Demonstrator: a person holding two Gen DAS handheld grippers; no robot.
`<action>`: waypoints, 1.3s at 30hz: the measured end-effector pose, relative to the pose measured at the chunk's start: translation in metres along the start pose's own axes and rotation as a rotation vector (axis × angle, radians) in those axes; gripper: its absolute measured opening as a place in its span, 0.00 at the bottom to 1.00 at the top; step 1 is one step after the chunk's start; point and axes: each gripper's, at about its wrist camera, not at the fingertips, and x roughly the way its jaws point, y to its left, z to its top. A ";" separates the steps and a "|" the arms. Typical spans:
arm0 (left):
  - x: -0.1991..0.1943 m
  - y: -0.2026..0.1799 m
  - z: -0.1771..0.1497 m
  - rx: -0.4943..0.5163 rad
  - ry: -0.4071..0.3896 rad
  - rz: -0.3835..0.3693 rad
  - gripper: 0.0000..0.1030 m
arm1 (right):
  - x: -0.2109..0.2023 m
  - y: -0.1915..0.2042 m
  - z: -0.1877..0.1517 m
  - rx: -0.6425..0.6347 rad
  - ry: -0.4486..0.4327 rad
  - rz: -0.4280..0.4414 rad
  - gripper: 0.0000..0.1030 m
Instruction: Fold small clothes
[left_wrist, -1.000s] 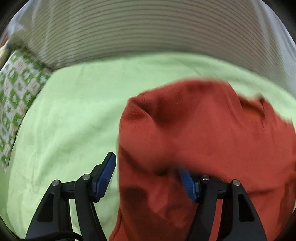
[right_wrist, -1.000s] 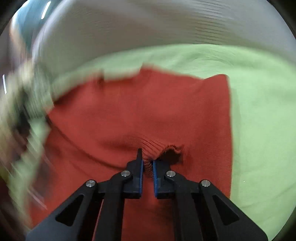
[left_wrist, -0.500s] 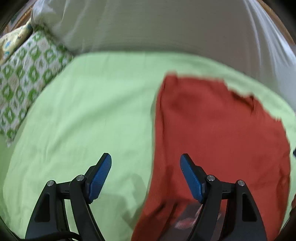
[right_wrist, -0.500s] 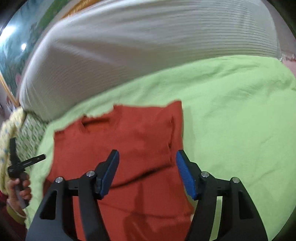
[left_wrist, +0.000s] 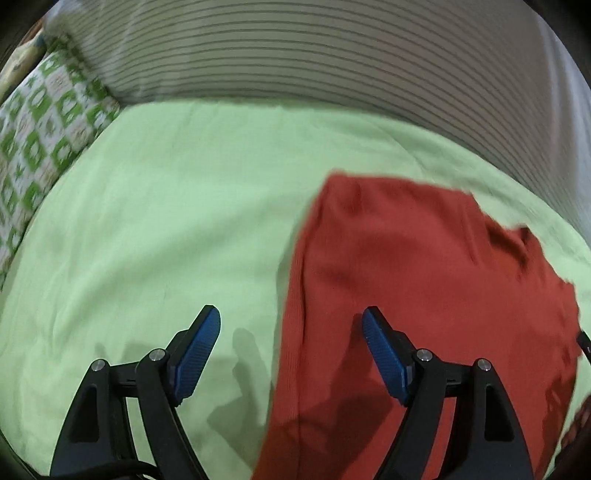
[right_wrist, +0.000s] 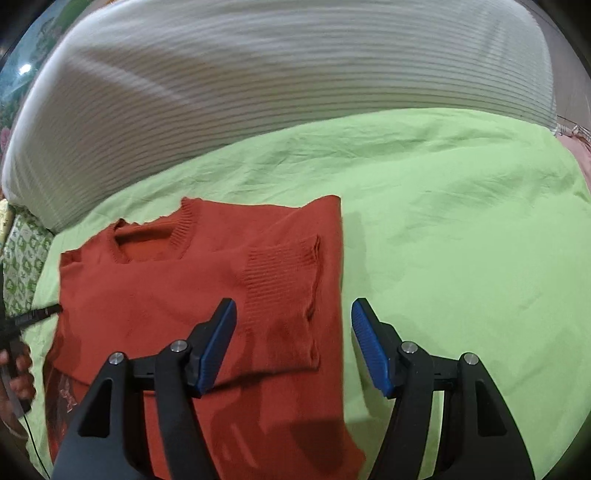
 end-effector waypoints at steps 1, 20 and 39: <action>0.008 -0.002 0.007 -0.002 0.007 0.017 0.77 | -0.001 0.003 0.001 -0.013 -0.017 -0.037 0.64; -0.038 0.027 0.012 -0.028 -0.097 -0.106 0.22 | -0.032 0.020 -0.008 -0.032 -0.158 0.067 0.59; -0.077 0.066 -0.128 0.025 0.016 -0.061 0.54 | -0.065 -0.019 -0.071 -0.049 0.024 0.070 0.57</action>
